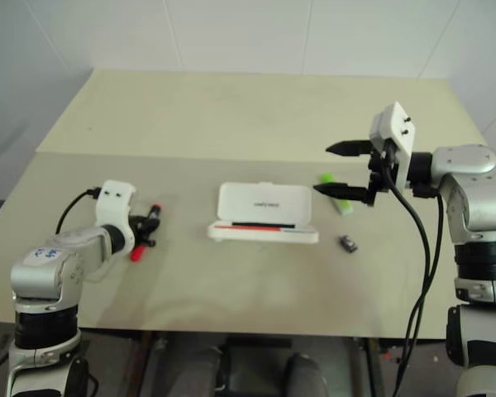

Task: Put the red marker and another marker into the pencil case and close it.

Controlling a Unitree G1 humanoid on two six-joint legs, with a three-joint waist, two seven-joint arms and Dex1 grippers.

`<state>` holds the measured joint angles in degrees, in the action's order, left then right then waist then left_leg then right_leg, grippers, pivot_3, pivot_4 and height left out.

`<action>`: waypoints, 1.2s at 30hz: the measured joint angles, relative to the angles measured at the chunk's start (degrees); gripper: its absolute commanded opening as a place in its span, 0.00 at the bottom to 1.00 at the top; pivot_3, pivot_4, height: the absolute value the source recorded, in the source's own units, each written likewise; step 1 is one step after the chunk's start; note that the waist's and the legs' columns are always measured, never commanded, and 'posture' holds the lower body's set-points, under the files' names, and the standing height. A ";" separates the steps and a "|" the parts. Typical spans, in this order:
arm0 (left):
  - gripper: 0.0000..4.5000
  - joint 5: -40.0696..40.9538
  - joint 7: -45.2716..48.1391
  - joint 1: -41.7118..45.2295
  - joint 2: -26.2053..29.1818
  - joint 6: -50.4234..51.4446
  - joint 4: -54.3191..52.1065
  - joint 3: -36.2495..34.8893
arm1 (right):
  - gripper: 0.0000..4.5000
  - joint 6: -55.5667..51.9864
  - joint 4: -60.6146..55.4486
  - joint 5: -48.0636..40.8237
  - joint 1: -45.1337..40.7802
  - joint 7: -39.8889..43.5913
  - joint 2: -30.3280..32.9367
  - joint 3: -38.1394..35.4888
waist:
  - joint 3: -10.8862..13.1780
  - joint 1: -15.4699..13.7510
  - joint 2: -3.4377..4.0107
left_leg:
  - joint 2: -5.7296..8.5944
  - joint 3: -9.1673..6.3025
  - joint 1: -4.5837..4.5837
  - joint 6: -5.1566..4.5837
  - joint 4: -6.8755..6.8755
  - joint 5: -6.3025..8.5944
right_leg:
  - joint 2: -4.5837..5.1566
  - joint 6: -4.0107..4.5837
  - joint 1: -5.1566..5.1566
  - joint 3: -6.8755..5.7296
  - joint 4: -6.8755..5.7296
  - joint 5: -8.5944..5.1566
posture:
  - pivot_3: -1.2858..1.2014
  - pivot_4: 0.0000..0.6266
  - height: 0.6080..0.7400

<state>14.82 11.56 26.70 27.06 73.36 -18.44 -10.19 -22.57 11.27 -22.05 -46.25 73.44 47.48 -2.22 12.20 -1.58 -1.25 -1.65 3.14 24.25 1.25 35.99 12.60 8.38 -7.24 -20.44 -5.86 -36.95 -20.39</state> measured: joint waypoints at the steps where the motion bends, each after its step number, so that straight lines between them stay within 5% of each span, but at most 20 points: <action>1: 0.13 0.73 1.59 0.40 0.54 -0.95 0.52 0.59 | 1.00 -0.02 -0.16 0.03 0.01 -0.14 0.01 0.00 | 0.01 0.06 -0.01 | -0.01 0.00 0.01 0.01 -0.01 0.01 | -0.01 0.00 -0.02 0.00 0.00 0.00 | 0.52 0.24 1.00; 11: 0.13 5.87 26.22 21.13 11.57 -14.11 8.13 11.09 | 1.00 -1.95 -4.11 -0.17 2.94 -1.97 3.01 -1.34 | 0.05 0.06 -0.08 | 0.00 0.10 0.07 0.01 0.00 0.04 | -0.05 -0.03 -0.04 0.02 0.00 0.02 | 0.52 0.24 1.00; 20: 0.13 1.75 37.10 28.61 1.10 -23.76 18.49 31.69 | 1.00 -4.36 -9.29 -1.49 7.24 -4.68 4.34 -4.92 | 0.05 0.32 -0.08 | -0.04 0.16 0.10 -0.02 0.00 0.06 | -0.09 -0.03 -0.11 0.06 -0.11 0.02 | 0.52 0.24 1.00; 36: 0.13 -2.82 39.07 27.17 -2.12 -25.95 20.47 35.89 | 1.00 -7.78 -14.50 -3.91 11.47 -7.97 6.34 -7.63 | 0.03 0.18 -0.05 | -0.06 0.17 0.02 -0.05 0.06 0.07 | -0.11 -0.03 -0.03 0.09 -0.05 0.02 | 0.52 0.24 1.00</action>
<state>11.99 50.63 53.87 24.95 47.40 2.04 25.69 -30.35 -3.23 -25.96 -34.79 65.47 53.82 -9.85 12.24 -1.39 -1.30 -1.71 3.31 24.27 1.20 36.05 12.67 8.27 -7.27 -20.47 -5.77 -37.00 -20.37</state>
